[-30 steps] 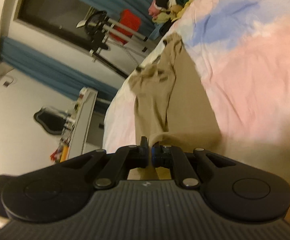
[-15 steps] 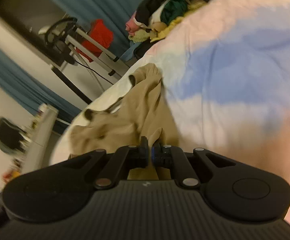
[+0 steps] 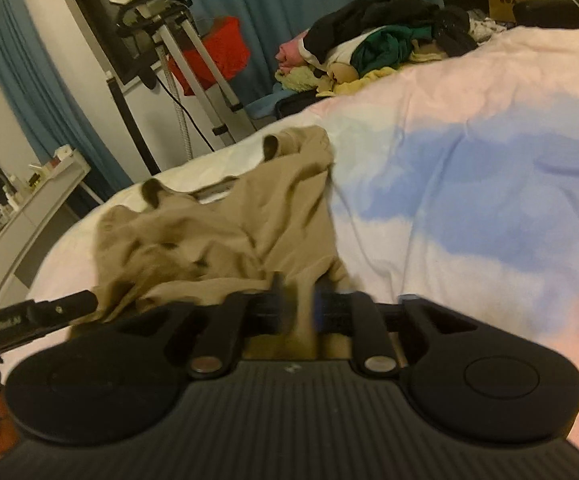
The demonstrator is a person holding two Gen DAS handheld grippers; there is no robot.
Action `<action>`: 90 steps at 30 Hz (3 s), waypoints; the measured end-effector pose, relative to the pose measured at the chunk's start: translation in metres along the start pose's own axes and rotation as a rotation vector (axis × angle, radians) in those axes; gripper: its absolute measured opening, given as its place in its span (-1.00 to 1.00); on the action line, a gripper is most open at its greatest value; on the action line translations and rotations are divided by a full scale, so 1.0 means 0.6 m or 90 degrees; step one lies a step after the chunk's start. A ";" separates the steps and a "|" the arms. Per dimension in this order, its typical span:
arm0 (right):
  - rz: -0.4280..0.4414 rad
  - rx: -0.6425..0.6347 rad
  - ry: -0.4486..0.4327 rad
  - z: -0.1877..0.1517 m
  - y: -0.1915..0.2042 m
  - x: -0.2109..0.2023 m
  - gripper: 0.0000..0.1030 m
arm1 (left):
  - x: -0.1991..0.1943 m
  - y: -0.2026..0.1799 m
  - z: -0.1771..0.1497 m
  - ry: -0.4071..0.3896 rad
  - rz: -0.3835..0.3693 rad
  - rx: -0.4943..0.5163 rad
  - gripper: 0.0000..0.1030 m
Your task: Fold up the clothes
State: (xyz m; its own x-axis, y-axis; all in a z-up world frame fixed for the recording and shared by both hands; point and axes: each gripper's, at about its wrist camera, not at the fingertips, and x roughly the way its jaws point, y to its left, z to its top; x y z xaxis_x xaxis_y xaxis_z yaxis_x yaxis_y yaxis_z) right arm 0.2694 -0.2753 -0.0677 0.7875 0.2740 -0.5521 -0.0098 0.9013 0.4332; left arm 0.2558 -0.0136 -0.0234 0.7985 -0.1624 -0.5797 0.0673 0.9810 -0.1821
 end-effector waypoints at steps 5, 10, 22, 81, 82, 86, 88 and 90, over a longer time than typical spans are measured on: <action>0.027 -0.028 -0.028 -0.021 0.046 -0.108 0.37 | -0.118 -0.037 -0.023 -0.043 0.004 0.035 0.64; 0.043 -0.046 -0.071 -0.052 0.089 -0.219 0.37 | -0.230 -0.064 -0.058 -0.106 0.000 0.061 0.92; 0.050 -0.134 -0.151 -0.142 0.129 -0.311 0.37 | -0.295 -0.069 -0.164 -0.113 0.013 0.068 0.99; 0.164 0.446 0.061 -0.188 -0.050 -0.099 -0.73 | -0.113 -0.024 -0.202 0.137 -0.328 -0.340 0.99; 0.173 0.448 0.053 -0.186 -0.050 -0.107 -0.74 | -0.100 -0.028 -0.201 0.145 -0.328 -0.350 0.99; 0.210 0.442 0.018 -0.168 -0.046 -0.125 -0.77 | -0.042 -0.040 -0.201 0.174 -0.325 -0.396 0.91; 0.217 0.439 0.007 -0.163 -0.047 -0.132 -0.78 | -0.020 -0.039 -0.201 0.170 -0.318 -0.421 0.87; 0.221 0.437 0.000 -0.158 -0.049 -0.137 -0.79 | -0.010 -0.028 -0.200 0.152 -0.298 -0.435 0.77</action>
State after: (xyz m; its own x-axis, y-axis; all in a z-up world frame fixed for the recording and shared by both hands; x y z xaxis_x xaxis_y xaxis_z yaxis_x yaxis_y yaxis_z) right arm 0.1466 -0.2926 -0.1030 0.8093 0.5031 -0.3030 0.1279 0.3526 0.9270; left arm 0.1778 -0.0422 -0.1121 0.6261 -0.6270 -0.4636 -0.0779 0.5413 -0.8372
